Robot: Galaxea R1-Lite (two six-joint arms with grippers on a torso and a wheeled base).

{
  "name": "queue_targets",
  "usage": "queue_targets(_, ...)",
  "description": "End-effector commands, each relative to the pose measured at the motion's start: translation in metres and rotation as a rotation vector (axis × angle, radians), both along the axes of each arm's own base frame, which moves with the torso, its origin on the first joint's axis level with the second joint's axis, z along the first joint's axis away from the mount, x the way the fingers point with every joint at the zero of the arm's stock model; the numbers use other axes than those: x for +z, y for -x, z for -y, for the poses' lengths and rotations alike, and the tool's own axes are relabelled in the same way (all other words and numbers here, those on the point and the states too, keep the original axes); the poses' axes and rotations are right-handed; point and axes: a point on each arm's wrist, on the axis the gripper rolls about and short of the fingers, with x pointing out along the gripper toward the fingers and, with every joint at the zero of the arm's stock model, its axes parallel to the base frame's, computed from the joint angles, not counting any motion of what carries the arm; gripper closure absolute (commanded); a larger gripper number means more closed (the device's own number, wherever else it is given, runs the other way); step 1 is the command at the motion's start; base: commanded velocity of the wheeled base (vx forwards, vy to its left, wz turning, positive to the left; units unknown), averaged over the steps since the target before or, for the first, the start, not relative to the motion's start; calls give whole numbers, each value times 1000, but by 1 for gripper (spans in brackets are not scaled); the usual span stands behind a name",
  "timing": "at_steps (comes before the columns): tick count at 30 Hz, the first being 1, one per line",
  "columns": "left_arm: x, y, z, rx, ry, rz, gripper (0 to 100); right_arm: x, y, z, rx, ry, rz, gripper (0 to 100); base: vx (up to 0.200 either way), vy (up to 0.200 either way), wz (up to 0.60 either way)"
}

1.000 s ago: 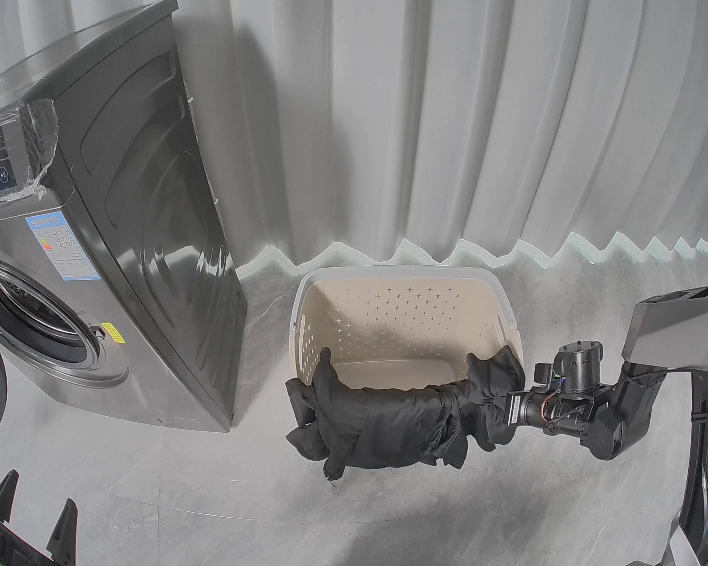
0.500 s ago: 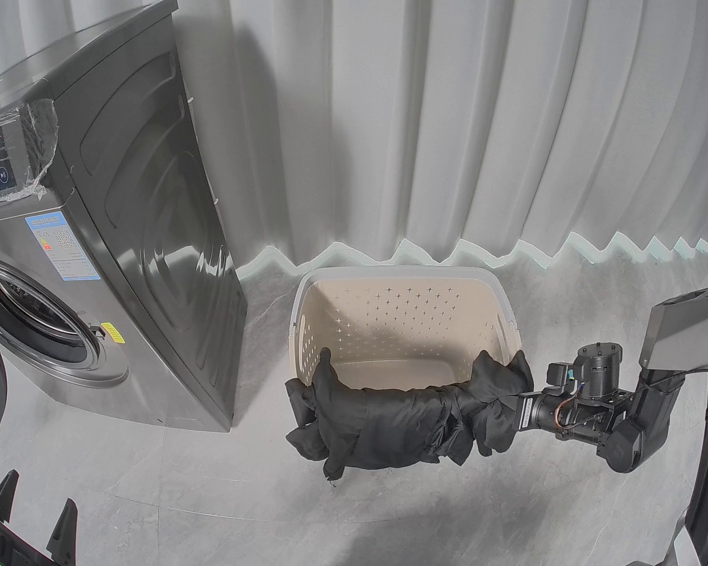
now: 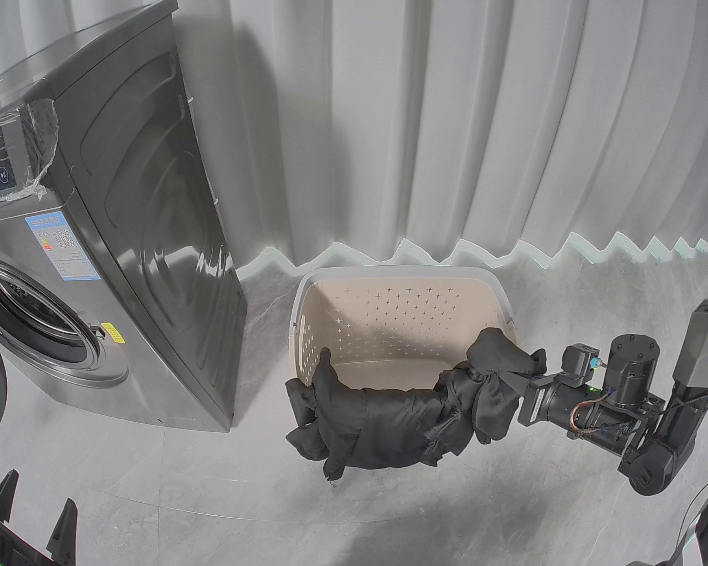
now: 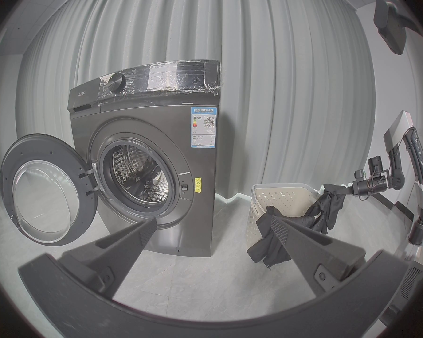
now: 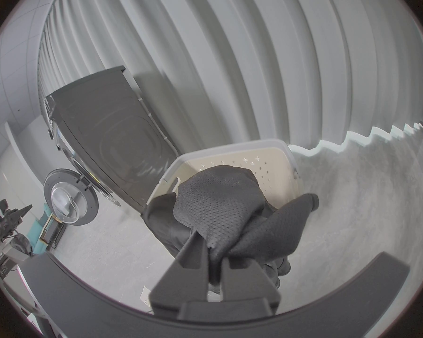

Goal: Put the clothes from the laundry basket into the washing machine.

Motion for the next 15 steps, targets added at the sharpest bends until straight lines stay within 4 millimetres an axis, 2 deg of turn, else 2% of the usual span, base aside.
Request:
queue_targets(1,-5,0,0,1,0,3,0,31,6,-6,27,-43,107,100,0,0,0)
queue_targets(5,-5,0,0,1,0,2,0,38,7,-8,36,-52,137,100,0,0,0)
queue_targets(15,-5,0,0,1,-1,2,0,70,0,-13,29,-72,284,100,0,0,0)
